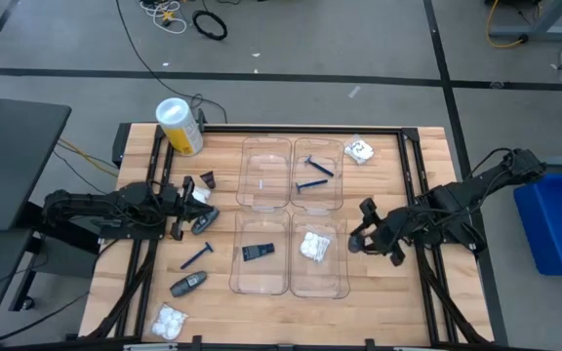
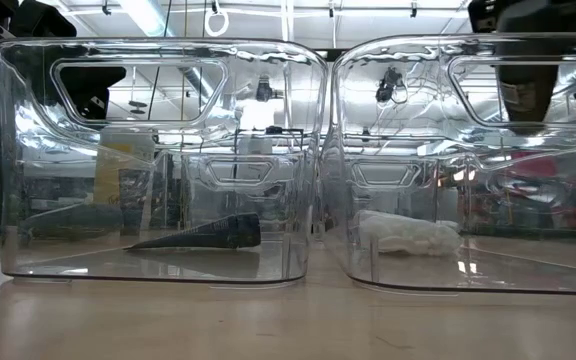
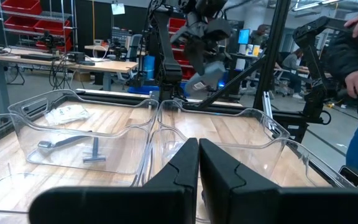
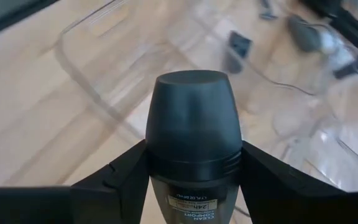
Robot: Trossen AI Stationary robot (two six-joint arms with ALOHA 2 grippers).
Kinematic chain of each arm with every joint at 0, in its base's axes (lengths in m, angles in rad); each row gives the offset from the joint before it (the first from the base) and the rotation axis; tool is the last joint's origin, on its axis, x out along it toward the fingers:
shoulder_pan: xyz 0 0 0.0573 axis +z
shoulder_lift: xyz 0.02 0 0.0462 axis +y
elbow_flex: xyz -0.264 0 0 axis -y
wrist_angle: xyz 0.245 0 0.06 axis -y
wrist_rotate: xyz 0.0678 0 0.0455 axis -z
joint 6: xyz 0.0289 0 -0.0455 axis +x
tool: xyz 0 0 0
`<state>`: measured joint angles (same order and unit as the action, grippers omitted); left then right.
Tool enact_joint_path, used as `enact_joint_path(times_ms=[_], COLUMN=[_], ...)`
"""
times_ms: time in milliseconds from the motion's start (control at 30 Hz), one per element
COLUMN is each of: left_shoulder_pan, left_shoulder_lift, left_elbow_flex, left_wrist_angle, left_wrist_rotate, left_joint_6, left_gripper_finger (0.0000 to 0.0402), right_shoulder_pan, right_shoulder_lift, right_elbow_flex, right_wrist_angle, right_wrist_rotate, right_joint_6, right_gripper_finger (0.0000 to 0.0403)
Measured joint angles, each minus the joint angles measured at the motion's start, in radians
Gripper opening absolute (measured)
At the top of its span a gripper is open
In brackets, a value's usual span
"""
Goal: Pick & Place Travel size toiletries
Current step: Put the right deodorant into the top left transparent bin
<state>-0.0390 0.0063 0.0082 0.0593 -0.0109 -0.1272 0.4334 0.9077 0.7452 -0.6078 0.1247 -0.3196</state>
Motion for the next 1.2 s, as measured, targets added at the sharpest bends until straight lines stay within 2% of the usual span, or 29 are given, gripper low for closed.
enact_joint_path(times_ms=[133, 367, 567, 900, 1200], left_shoulder_pan=[0.000, 0.000, 0.000, 0.000, 0.000], left_shoulder_lift=[0.000, 0.000, 0.000, 0.000, 0.000], left_elbow_flex=[0.000, 0.000, 0.000, 0.000, 0.000], left_wrist_angle=[0.000, 0.000, 0.000, 0.000, 0.000], left_wrist_rotate=[0.000, 0.000, 0.000, 0.000, 0.000], left_joint_6=[0.000, 0.000, 0.000, 0.000, 0.000], left_gripper_finger=[0.0022, 0.0022, 0.0022, 0.0022, 0.0022], right_shoulder_pan=[-0.024, -0.058, -0.082, -0.137, -0.216], right_shoulder_lift=[0.000, 0.000, 0.000, 0.001, 0.007], right_elbow_flex=[0.000, 0.000, 0.000, 0.000, 0.000], right_wrist_angle=[0.054, 0.117, 0.187, 0.261, 0.255], right_wrist_rotate=[0.006, 0.008, 0.064, 0.065, 0.051], right_joint_6=[0.091, 0.191, 0.318, 0.417, 0.415], right_gripper_finger=[0.0224, 0.0213, 0.0221, 0.0218, 0.0211])
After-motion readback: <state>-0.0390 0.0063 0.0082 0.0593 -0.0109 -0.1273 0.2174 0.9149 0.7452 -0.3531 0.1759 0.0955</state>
